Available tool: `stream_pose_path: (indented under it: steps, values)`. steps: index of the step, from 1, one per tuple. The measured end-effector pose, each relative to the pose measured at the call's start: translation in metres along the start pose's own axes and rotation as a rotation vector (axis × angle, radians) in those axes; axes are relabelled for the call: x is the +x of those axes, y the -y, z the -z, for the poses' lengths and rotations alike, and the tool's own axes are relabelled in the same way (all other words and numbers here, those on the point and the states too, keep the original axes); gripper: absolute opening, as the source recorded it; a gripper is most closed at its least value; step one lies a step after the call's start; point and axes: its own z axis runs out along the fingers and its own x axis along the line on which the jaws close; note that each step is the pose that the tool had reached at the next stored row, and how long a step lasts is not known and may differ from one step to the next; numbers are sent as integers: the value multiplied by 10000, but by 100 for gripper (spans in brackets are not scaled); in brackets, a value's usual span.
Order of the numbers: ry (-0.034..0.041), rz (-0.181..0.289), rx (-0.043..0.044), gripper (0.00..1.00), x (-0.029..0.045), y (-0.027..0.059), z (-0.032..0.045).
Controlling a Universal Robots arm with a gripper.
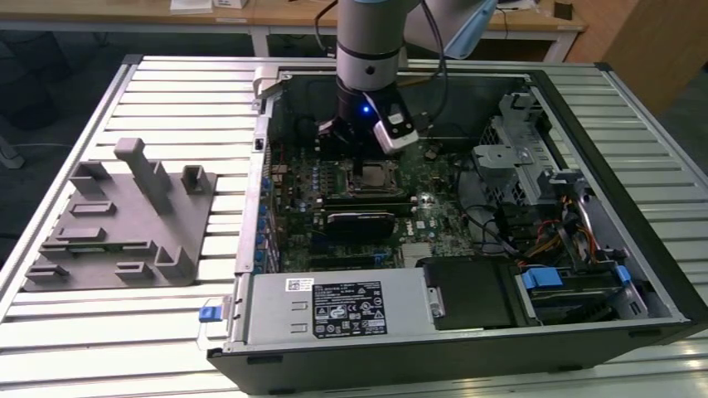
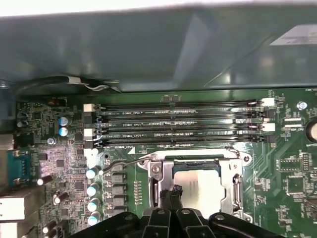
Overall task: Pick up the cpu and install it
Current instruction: 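Close the cpu cover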
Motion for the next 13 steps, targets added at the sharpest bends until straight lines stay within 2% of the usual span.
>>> stream_pose_path:
  steps: [5, 10, 13]
  values:
    - [0, 0, 0, 11, 0, 0, 76]
    - [2, 1, -2, 11, 0, -1, 82]
    - [-1, 0, 1, 11, -69, -4, 83]
